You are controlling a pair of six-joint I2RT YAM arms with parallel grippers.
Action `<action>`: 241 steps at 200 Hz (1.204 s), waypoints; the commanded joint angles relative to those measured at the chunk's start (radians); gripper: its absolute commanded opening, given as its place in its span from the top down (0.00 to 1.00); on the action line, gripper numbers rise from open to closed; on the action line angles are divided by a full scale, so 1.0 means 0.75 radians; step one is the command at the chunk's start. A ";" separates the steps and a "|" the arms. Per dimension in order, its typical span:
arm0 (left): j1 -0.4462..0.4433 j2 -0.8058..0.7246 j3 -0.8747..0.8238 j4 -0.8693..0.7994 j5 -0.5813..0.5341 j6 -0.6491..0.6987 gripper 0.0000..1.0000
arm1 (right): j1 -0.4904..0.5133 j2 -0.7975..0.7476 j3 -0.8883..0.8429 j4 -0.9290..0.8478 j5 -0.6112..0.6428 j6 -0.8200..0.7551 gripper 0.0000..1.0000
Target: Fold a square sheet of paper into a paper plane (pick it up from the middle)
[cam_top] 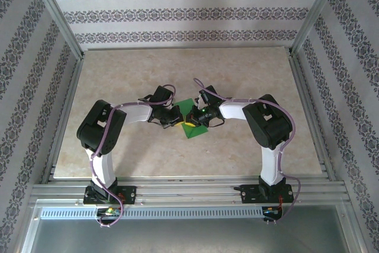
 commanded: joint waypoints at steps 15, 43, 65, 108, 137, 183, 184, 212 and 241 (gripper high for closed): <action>-0.018 0.038 0.042 -0.062 -0.021 0.044 1.00 | 0.000 0.071 -0.023 -0.126 0.076 -0.014 0.97; -0.018 0.047 0.053 -0.062 -0.023 0.044 1.00 | 0.000 0.071 -0.021 -0.124 0.076 -0.014 0.97; -0.025 0.053 0.053 -0.082 -0.036 0.055 1.00 | 0.000 0.071 -0.022 -0.122 0.076 -0.013 0.97; -0.034 0.065 0.031 -0.225 -0.124 0.132 1.00 | -0.006 0.033 -0.021 -0.091 0.043 -0.013 0.97; -0.033 0.074 -0.012 -0.262 -0.174 0.173 1.00 | -0.031 -0.084 -0.021 0.002 -0.021 -0.030 0.97; -0.032 0.101 -0.014 -0.246 -0.172 0.193 1.00 | -0.071 -0.175 -0.066 -0.025 0.000 -0.139 0.97; -0.032 0.101 -0.015 -0.246 -0.172 0.194 1.00 | -0.071 -0.173 -0.067 -0.026 0.000 -0.139 0.97; -0.033 0.101 -0.012 -0.246 -0.172 0.196 1.00 | -0.072 -0.129 -0.088 -0.037 -0.002 -0.157 0.97; -0.033 0.099 -0.010 -0.251 -0.174 0.196 1.00 | -0.066 -0.091 -0.059 -0.060 0.000 -0.180 0.97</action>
